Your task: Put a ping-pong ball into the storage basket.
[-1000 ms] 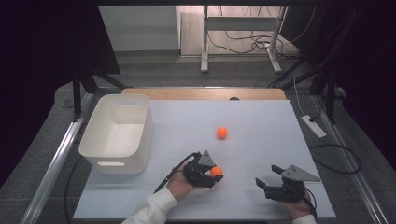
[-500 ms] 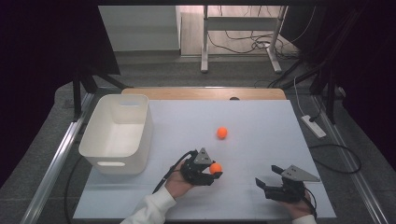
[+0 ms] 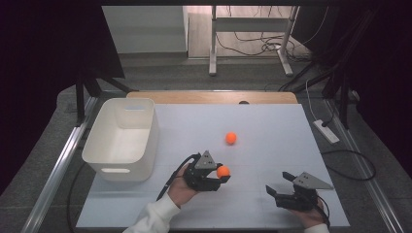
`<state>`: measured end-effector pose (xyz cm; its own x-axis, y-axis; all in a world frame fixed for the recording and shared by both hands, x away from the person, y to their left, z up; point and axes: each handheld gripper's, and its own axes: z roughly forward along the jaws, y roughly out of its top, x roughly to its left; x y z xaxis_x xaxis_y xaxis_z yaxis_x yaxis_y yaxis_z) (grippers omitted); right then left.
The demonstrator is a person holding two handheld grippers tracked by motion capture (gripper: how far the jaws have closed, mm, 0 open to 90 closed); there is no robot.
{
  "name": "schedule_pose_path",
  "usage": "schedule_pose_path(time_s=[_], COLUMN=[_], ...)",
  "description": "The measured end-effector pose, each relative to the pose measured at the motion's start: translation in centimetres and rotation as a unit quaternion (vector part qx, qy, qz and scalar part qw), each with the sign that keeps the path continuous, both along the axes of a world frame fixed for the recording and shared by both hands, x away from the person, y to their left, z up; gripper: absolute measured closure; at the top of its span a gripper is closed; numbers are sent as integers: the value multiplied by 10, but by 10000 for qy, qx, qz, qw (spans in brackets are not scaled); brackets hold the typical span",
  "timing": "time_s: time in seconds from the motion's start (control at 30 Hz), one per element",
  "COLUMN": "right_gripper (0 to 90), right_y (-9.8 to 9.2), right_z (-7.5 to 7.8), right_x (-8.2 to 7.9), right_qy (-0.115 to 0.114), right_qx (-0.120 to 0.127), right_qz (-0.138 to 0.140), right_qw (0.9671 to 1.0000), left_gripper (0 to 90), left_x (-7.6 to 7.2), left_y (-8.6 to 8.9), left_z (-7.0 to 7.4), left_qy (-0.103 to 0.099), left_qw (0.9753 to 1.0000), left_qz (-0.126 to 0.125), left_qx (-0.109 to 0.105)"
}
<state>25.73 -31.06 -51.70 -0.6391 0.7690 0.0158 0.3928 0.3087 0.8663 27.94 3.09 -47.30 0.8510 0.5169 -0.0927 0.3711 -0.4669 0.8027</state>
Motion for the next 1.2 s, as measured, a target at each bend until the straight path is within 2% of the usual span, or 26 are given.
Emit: schedule_pose_path(time_s=[0.5, 0.8, 1.0, 1.2], right_gripper=[159, 159, 159, 159], right_y=[0, -1, -1, -1], right_z=[0, 0, 0, 0], right_x=[0, 0, -1, -1], right_qy=[-5, -7, -14, -24], right_qx=[5, 4, 5, -15], right_qz=[-1, -3, -10, 0], right_qw=[10000, 10000, 10000, 10000], left_gripper=[507, 507, 507, 508], left_x=[0, -2, -2, -3], left_y=[16, 22, 30, 37], left_z=[14, 20, 27, 32], left_qy=[-186, -309, -396, -449], left_qw=[9994, 9988, 9978, 9963], left_qz=[195, 220, 295, 475], left_qx=[-208, -309, -431, -555])
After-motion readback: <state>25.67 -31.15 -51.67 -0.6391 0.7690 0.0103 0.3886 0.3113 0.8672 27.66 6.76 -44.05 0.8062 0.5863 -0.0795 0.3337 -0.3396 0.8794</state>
